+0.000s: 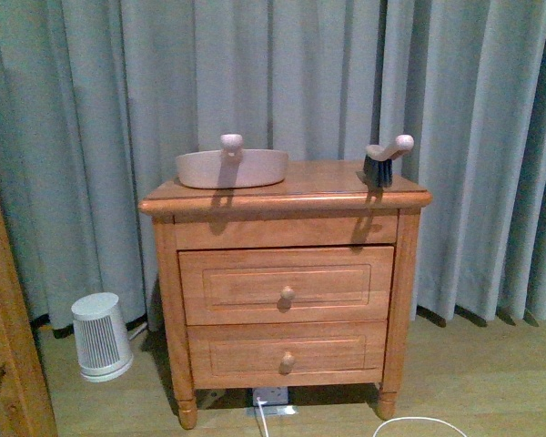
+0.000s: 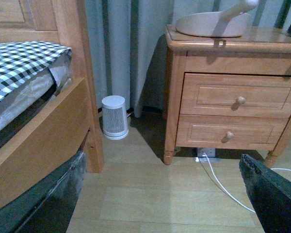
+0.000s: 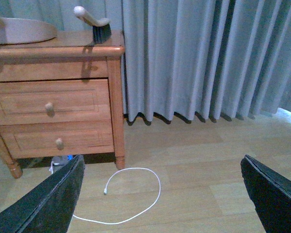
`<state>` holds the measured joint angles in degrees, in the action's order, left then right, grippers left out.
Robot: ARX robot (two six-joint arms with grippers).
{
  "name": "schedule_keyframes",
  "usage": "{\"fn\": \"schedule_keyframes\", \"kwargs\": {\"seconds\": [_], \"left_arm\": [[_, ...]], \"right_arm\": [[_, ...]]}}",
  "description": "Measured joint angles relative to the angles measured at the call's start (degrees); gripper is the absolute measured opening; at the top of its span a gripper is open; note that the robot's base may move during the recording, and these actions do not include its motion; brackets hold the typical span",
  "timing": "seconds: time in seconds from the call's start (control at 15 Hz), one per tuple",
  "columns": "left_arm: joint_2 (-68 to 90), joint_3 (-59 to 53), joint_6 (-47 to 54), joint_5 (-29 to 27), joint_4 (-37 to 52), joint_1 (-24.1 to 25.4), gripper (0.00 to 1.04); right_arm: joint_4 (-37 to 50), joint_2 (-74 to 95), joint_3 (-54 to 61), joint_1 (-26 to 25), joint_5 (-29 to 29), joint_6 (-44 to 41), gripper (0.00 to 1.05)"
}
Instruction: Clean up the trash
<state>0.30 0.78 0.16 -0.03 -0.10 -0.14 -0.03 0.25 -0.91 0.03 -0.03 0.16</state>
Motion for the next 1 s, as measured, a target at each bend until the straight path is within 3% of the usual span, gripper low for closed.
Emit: {"fn": "schedule_keyframes", "kwargs": {"seconds": [1.0], "left_arm": [[0.0, 0.0, 0.0, 0.0, 0.0, 0.0, 0.97]], "right_arm": [[0.0, 0.0, 0.0, 0.0, 0.0, 0.0, 0.97]]}}
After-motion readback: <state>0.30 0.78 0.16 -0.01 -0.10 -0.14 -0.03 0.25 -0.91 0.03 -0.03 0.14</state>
